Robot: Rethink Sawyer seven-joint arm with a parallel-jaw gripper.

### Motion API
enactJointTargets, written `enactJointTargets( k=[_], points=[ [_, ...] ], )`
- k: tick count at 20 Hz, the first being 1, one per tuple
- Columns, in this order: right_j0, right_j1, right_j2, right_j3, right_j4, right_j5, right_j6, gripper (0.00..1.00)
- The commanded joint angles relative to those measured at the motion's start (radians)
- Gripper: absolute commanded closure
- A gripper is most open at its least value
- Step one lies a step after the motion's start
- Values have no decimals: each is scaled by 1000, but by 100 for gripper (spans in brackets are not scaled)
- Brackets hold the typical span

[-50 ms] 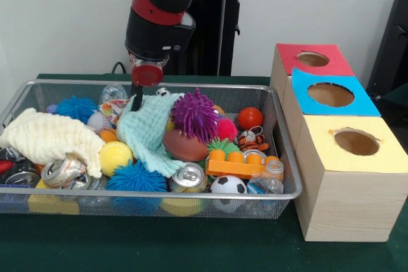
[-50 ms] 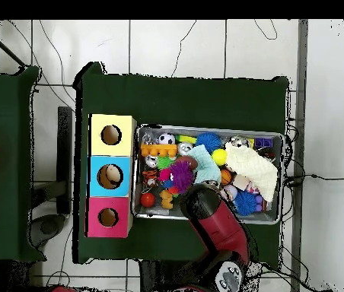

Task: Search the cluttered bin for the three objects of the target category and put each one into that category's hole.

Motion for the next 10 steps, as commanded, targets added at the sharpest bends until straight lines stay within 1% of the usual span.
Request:
enactJointTargets(
  k=[1,5,10],
  points=[
    [15,7,29,-113,19,149,298,0],
    [12,4,31,-114,25,147,290,0],
    [-1,0,47,-105,33,120,277,0]
  ],
)
